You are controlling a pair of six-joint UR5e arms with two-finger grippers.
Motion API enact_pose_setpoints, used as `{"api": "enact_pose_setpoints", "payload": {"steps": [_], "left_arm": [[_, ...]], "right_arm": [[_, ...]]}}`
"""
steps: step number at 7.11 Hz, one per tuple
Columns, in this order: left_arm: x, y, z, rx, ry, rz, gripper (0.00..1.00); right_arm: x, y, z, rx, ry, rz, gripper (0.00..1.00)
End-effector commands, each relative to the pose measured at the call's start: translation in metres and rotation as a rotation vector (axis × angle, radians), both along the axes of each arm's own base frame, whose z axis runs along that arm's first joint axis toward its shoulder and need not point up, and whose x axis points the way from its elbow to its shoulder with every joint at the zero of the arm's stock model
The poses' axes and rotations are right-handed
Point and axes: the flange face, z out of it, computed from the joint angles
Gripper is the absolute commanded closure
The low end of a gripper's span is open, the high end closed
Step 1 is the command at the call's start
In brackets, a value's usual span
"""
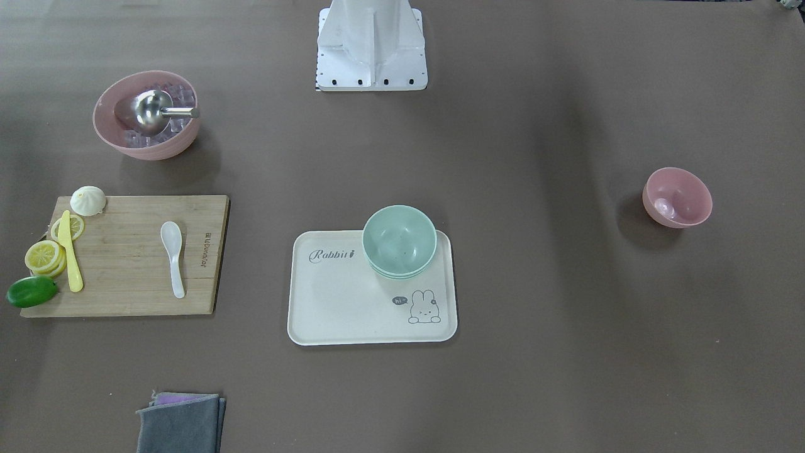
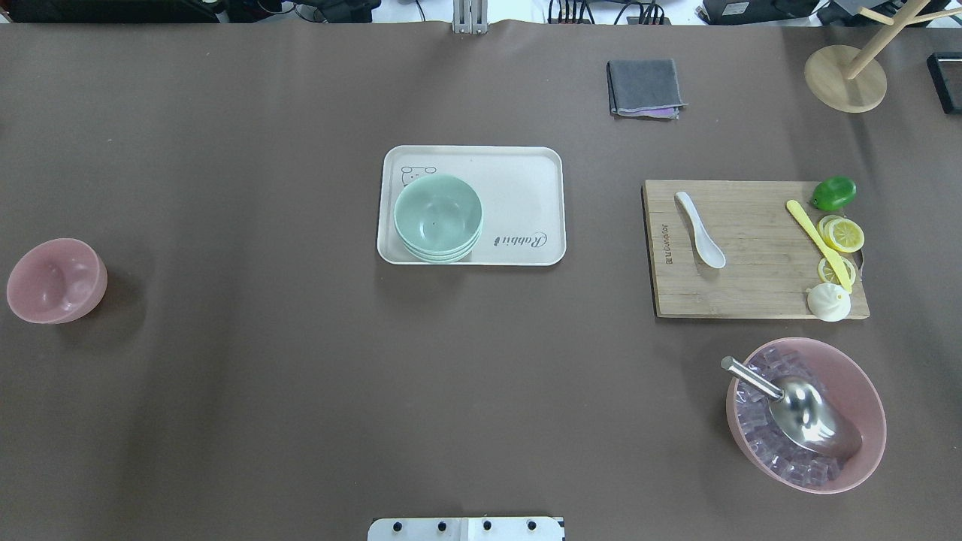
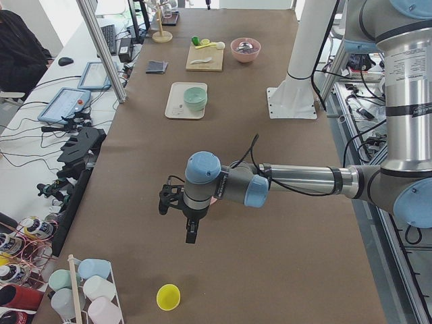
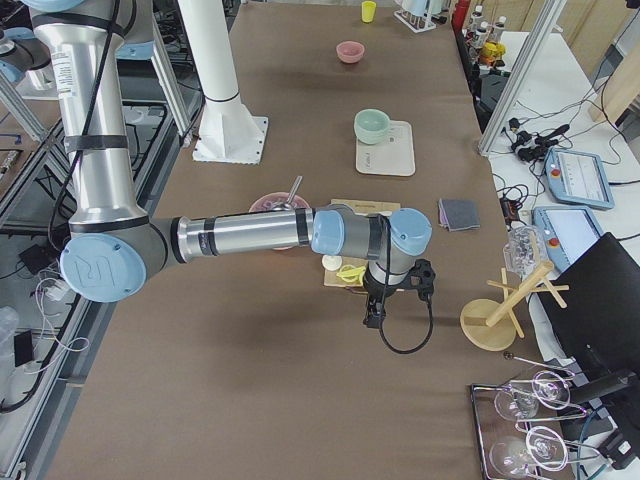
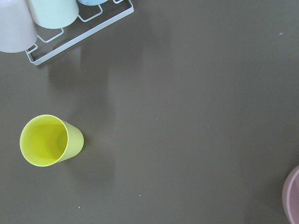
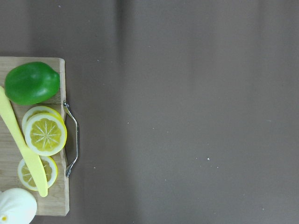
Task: Stack pink bowl on green and place spoon
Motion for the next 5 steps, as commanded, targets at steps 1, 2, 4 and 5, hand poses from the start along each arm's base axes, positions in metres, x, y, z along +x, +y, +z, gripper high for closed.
{"api": "enact_pose_setpoints", "payload": {"steps": [1, 2, 4, 5], "left_arm": [[0.0011, 0.0016, 0.0009, -0.003, 0.01, 0.005, 0.02], [0.002, 0.0018, 0.0002, -0.003, 0.022, 0.008, 0.02], [0.0021, 0.002, 0.0017, -0.006, 0.022, 0.008, 0.02], [0.0021, 0.002, 0.0025, -0.007, 0.022, 0.008, 0.02]], "right_arm": [[-0.0006, 0.0023, 0.0016, -0.002, -0.011, 0.001, 0.0], [-0.0006, 0.0027, 0.0014, 0.001, -0.011, 0.001, 0.0], [-0.0004, 0.0025, -0.0014, 0.009, -0.009, 0.001, 0.0], [-0.0005, 0.0017, -0.0024, 0.012, -0.009, 0.001, 0.0]]}}
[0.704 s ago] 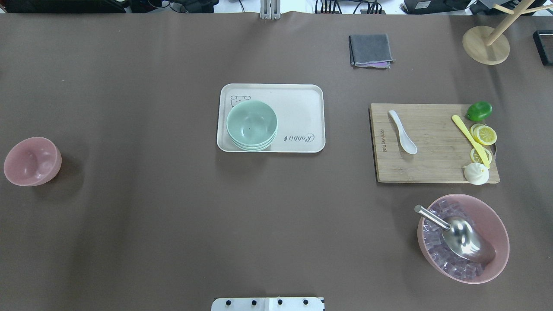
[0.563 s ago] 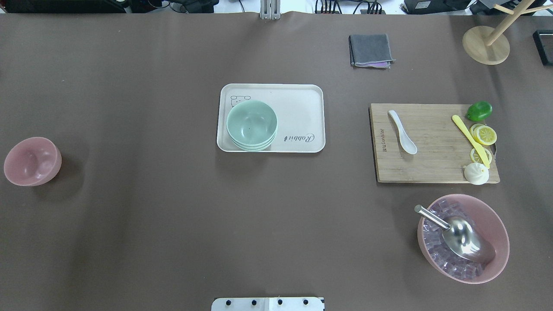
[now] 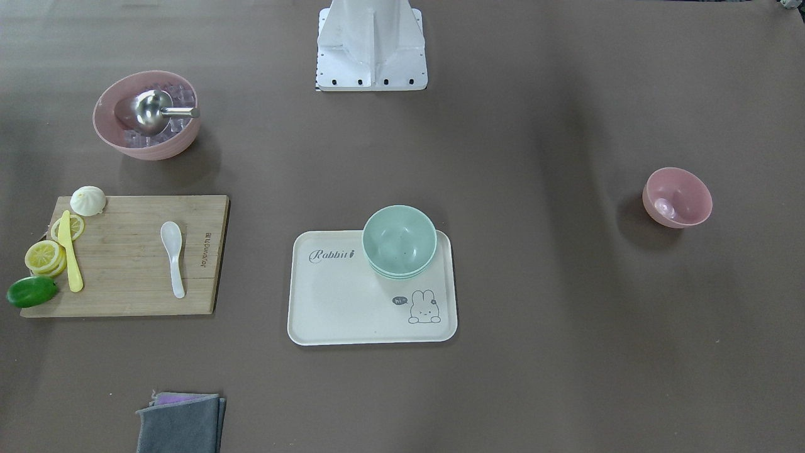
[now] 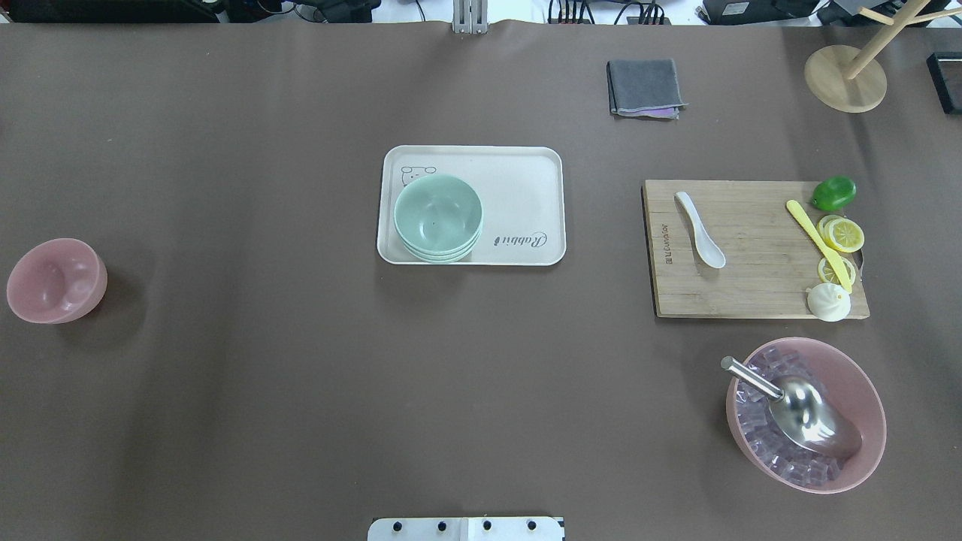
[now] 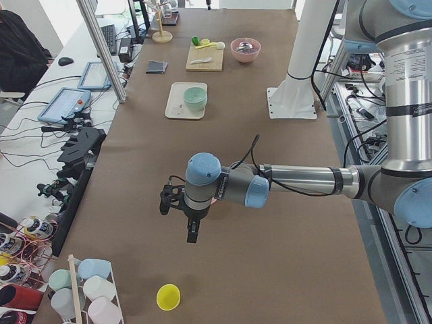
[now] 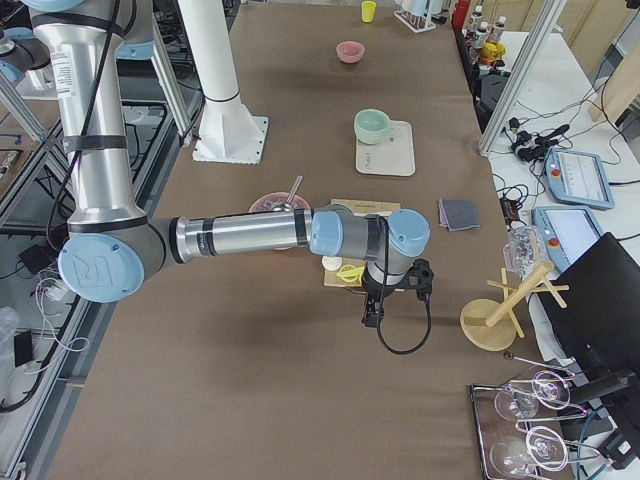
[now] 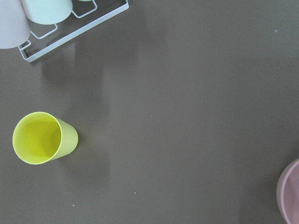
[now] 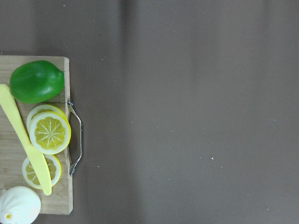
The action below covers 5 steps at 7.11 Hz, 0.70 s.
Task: Stack pink bowl on green and place spoon
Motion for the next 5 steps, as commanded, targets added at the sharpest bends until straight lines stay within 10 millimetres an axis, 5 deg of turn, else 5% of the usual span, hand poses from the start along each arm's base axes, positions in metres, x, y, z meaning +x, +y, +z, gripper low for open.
{"api": "enact_pose_setpoints", "payload": {"steps": [1, 5], "left_arm": [[0.0, 0.0, 0.0006, 0.0, 0.001, 0.0, 0.02], [0.0002, -0.0006, 0.0006, -0.001, 0.002, -0.001, 0.02]], "right_arm": [[0.0, -0.0006, -0.0016, 0.005, 0.001, 0.0, 0.0], [0.0, -0.0011, 0.0013, -0.001, 0.001, 0.0, 0.0]]}}
